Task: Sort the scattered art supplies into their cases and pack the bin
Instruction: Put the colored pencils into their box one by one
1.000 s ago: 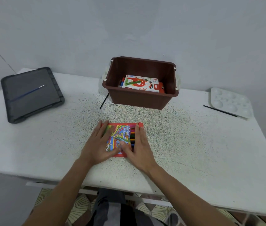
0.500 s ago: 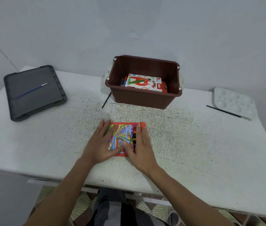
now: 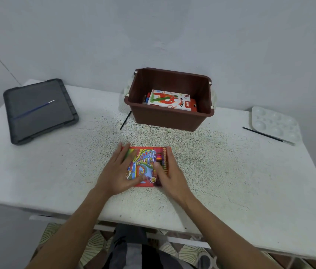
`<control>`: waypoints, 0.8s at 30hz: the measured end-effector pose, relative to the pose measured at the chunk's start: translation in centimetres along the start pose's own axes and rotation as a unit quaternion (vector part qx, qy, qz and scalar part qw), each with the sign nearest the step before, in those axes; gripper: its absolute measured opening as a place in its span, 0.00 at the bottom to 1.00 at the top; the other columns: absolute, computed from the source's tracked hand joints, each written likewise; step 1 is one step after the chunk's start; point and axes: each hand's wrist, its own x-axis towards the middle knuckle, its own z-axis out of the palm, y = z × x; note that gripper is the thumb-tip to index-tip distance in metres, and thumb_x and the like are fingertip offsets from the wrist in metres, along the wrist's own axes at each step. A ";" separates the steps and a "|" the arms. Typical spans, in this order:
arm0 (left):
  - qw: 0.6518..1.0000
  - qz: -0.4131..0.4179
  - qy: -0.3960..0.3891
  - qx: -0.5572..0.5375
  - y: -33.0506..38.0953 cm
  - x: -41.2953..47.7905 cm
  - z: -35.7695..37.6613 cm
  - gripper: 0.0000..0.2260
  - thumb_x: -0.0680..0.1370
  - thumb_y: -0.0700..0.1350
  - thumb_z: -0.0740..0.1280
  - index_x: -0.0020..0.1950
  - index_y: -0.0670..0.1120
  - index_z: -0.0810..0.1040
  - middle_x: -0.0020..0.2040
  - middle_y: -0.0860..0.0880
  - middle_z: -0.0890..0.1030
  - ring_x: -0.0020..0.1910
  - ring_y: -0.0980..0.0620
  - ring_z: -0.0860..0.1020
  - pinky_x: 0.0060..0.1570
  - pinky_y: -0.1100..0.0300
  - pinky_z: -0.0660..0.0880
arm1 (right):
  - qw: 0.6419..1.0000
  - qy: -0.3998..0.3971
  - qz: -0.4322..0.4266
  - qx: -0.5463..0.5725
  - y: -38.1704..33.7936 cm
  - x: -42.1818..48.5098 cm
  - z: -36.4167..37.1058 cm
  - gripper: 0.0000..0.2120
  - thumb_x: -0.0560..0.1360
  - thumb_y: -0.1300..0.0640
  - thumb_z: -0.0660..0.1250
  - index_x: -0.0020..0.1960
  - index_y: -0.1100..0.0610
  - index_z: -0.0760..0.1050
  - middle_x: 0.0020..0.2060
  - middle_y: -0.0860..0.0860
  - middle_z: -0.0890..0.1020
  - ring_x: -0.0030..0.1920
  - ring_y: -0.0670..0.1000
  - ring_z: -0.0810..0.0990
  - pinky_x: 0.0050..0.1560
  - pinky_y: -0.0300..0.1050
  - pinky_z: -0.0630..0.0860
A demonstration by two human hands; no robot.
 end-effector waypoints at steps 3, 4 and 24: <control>1.000 -0.003 -0.011 0.002 0.1 -0.1 -0.1 0.46 0.70 0.77 0.55 0.80 0.51 0.57 0.81 0.49 0.50 0.80 0.48 0.42 0.73 0.51 0.49 | 0.992 0.047 0.038 0.111 -0.7 -0.3 -1.7 0.28 0.82 0.49 0.59 0.79 0.50 0.53 0.54 0.29 0.70 0.44 0.23 0.75 0.39 0.20 0.69; 1.000 -0.005 -0.015 0.004 0.1 -0.1 -0.1 0.46 0.70 0.78 0.54 0.80 0.51 0.57 0.81 0.49 0.49 0.80 0.48 0.42 0.73 0.51 0.49 | 0.990 0.040 0.044 0.127 -1.0 -0.5 -1.8 0.28 0.83 0.50 0.59 0.79 0.51 0.53 0.52 0.29 0.69 0.42 0.23 0.75 0.38 0.21 0.70; 0.955 -0.252 0.110 -0.112 2.5 -1.2 -1.4 0.25 0.80 0.63 0.57 0.70 0.49 0.72 0.58 0.47 0.79 0.55 0.48 0.77 0.53 0.50 0.76 | 0.978 0.099 0.097 0.154 -0.3 0.4 -3.1 0.22 0.83 0.47 0.57 0.75 0.50 0.62 0.46 0.39 0.79 0.43 0.34 0.82 0.45 0.35 0.75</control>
